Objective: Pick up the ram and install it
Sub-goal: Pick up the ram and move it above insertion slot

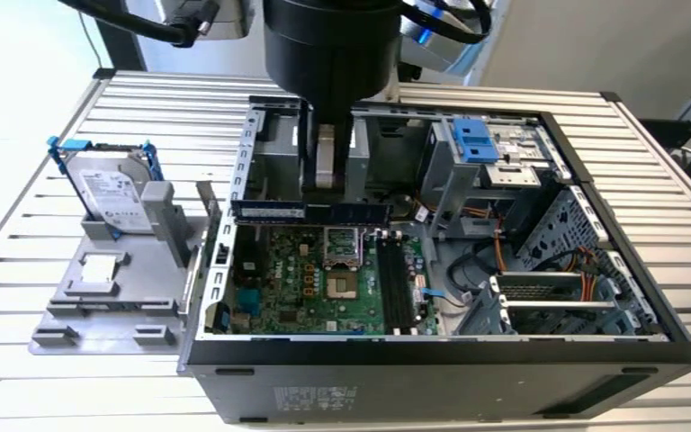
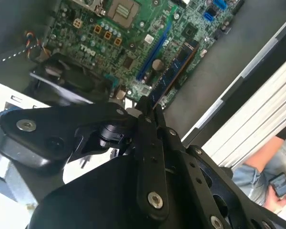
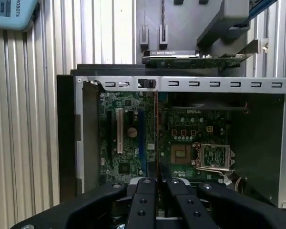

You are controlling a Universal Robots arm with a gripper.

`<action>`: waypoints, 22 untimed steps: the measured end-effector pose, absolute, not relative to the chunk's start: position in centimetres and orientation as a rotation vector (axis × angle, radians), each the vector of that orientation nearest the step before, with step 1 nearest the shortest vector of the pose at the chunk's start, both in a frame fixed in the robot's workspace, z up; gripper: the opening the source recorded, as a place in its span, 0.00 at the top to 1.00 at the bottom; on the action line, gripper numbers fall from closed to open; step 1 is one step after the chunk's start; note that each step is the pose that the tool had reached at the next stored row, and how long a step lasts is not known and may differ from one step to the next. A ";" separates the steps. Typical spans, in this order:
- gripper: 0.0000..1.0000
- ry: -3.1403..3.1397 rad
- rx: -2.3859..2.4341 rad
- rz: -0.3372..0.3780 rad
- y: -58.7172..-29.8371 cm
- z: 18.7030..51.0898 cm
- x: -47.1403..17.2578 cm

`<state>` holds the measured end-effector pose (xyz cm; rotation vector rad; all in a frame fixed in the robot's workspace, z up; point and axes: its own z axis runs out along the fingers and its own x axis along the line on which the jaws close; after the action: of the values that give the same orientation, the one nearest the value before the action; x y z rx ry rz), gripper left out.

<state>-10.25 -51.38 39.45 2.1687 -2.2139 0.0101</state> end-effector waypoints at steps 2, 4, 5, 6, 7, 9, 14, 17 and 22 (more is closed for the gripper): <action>1.00 -2.214 2.169 0.010 -51.2 39.5 -9.5; 1.00 -2.214 2.169 0.010 -51.0 39.5 -8.7; 1.00 -2.214 2.169 0.010 -50.9 39.5 -8.3; 1.00 -2.214 2.169 0.010 -50.8 39.5 -8.0; 1.00 -2.214 2.169 0.010 -50.7 39.5 -7.6; 1.00 -2.214 2.169 0.010 -50.5 39.5 -6.9; 1.00 -2.214 2.169 0.010 -49.8 39.5 -5.1; 1.00 -2.214 2.169 0.010 -49.1 39.5 -4.3; 1.00 -2.214 2.169 0.010 -47.9 39.5 -3.1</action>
<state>-3.14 -47.87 39.45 2.1687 -2.2137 0.0102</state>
